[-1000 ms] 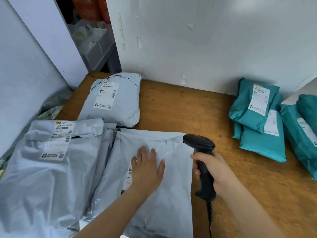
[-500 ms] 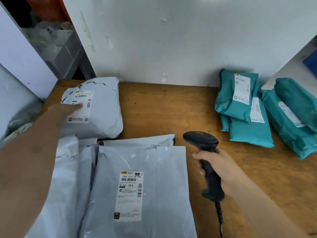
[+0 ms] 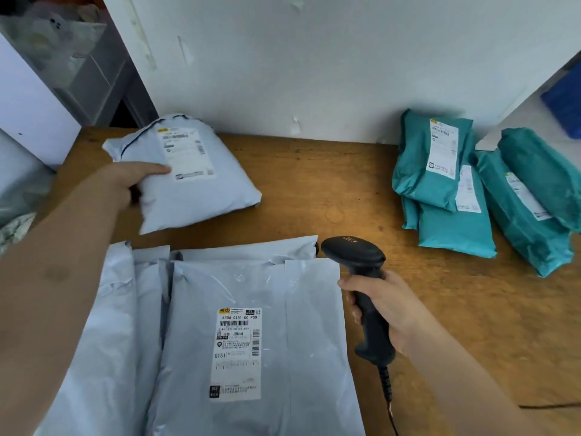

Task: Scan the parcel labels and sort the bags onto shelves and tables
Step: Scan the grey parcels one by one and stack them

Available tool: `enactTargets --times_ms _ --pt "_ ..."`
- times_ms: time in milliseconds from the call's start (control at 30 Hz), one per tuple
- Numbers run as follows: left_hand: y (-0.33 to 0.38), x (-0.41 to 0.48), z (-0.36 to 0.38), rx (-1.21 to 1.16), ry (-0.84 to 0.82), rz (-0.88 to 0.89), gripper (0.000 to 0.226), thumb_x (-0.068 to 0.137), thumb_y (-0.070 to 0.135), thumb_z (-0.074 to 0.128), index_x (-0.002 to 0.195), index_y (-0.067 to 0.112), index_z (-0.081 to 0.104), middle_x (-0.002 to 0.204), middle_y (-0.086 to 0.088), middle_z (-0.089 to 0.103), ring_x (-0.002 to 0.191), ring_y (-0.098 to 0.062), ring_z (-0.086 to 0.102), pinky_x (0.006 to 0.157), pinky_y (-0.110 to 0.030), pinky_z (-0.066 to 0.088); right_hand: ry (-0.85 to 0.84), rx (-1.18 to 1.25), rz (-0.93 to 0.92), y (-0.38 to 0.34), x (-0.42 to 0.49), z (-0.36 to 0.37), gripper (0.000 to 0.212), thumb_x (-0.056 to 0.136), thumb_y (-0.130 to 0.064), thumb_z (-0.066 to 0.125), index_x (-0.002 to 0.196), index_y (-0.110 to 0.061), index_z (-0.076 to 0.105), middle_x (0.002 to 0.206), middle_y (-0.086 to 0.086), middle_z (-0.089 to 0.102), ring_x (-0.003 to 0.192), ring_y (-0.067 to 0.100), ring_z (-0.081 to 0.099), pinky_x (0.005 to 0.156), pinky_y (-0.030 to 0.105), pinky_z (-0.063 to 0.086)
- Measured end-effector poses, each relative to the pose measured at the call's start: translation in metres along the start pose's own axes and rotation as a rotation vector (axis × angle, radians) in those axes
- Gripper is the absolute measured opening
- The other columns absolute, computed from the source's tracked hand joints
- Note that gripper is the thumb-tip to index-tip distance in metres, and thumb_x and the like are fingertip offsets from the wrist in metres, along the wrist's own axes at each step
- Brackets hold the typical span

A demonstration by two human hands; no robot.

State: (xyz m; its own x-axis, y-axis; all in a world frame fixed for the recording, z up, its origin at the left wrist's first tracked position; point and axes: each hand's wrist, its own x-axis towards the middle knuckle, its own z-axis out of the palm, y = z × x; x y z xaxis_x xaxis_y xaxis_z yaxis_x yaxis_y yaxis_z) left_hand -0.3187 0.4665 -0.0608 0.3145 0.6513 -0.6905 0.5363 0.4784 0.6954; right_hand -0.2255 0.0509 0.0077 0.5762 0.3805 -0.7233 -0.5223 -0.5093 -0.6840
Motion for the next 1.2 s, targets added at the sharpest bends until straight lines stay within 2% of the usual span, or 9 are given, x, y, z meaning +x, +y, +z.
enactTargets --times_ms 100,167,300,400,467,633,867,1100,1200 --pt "0.019 -0.028 0.03 -0.034 -0.027 0.064 0.047 0.076 0.024 0.074 0.117 0.012 0.055 0.108 -0.008 0.062 0.099 -0.028 0.06 0.067 -0.04 0.054 0.01 0.017 -0.015 0.0 -0.007 0.002 0.013 0.081 -0.008 0.069 0.075 -0.006 0.057 0.058 0.008 0.056 0.044 0.017 0.047 0.048 0.027 0.041" --pt "0.023 -0.044 0.047 -0.172 -0.065 0.128 0.041 0.077 0.013 0.071 0.116 0.008 0.06 0.116 -0.009 0.066 0.098 -0.025 0.064 0.066 -0.037 0.055 0.039 0.056 -0.016 -0.002 -0.014 0.001 0.012 0.081 -0.008 0.069 0.076 -0.006 0.058 0.057 0.007 0.056 0.045 0.017 0.047 0.049 0.029 0.04" --pt "-0.003 -0.088 0.079 -0.333 -0.167 0.175 0.029 0.078 0.003 0.067 0.107 0.006 0.062 0.109 -0.012 0.068 0.077 -0.02 0.066 0.077 -0.038 0.059 0.086 0.14 -0.029 -0.005 -0.03 -0.01 0.017 0.082 -0.009 0.068 0.069 -0.008 0.058 0.056 0.008 0.055 0.046 0.017 0.046 0.051 0.03 0.04" --pt "-0.039 -0.137 0.111 -0.427 -0.309 0.176 0.033 0.078 -0.002 0.065 0.11 0.004 0.062 0.098 -0.014 0.071 0.073 -0.023 0.07 0.06 -0.033 0.059 0.099 0.203 -0.085 -0.007 -0.045 -0.023 0.015 0.082 -0.009 0.068 0.071 -0.008 0.057 0.055 0.006 0.054 0.044 0.015 0.047 0.048 0.027 0.04" --pt "-0.067 -0.175 0.139 -0.444 -0.369 0.18 0.034 0.076 -0.009 0.063 0.108 0.001 0.063 0.087 -0.011 0.074 0.07 -0.024 0.071 0.059 -0.034 0.059 0.101 0.242 -0.12 -0.008 -0.055 -0.034 0.014 0.083 -0.008 0.067 0.074 -0.008 0.057 0.056 0.007 0.054 0.043 0.015 0.047 0.047 0.027 0.04" --pt "-0.145 -0.247 0.214 -0.387 -0.491 0.042 0.04 0.062 -0.008 0.072 0.099 0.003 0.066 0.089 -0.014 0.075 0.072 -0.029 0.073 0.056 -0.034 0.057 0.113 0.352 -0.181 0.003 -0.076 -0.078 0.014 0.083 -0.003 0.065 0.077 -0.006 0.053 0.056 0.009 0.052 0.042 0.019 0.044 0.043 0.026 0.038" --pt "-0.241 -0.256 0.266 -0.08 -0.319 -0.044 0.045 0.063 0.01 0.082 0.105 0.012 0.064 0.104 -0.01 0.072 0.092 -0.03 0.069 0.089 -0.047 0.054 0.165 0.3 0.018 0.067 -0.088 -0.14 0.011 0.083 -0.004 0.065 0.081 -0.006 0.055 0.052 0.008 0.052 0.039 0.018 0.045 0.042 0.025 0.037" --pt "-0.244 -0.252 0.266 -0.1 -0.345 -0.068 0.061 0.064 0.013 0.082 0.118 0.008 0.055 0.112 -0.01 0.068 0.097 -0.027 0.066 0.076 -0.034 0.054 0.101 0.18 -0.001 0.085 -0.087 -0.142 0.013 0.082 -0.004 0.066 0.075 -0.006 0.055 0.054 0.007 0.053 0.041 0.018 0.044 0.042 0.023 0.037" --pt "-0.251 -0.252 0.269 -0.118 -0.29 -0.072 0.062 0.065 0.018 0.083 0.119 0.009 0.053 0.112 -0.01 0.067 0.097 -0.027 0.066 0.082 -0.037 0.054 0.079 0.118 0.005 0.087 -0.088 -0.133 0.011 0.083 -0.006 0.066 0.078 -0.006 0.056 0.055 0.006 0.052 0.041 0.017 0.045 0.044 0.024 0.039"
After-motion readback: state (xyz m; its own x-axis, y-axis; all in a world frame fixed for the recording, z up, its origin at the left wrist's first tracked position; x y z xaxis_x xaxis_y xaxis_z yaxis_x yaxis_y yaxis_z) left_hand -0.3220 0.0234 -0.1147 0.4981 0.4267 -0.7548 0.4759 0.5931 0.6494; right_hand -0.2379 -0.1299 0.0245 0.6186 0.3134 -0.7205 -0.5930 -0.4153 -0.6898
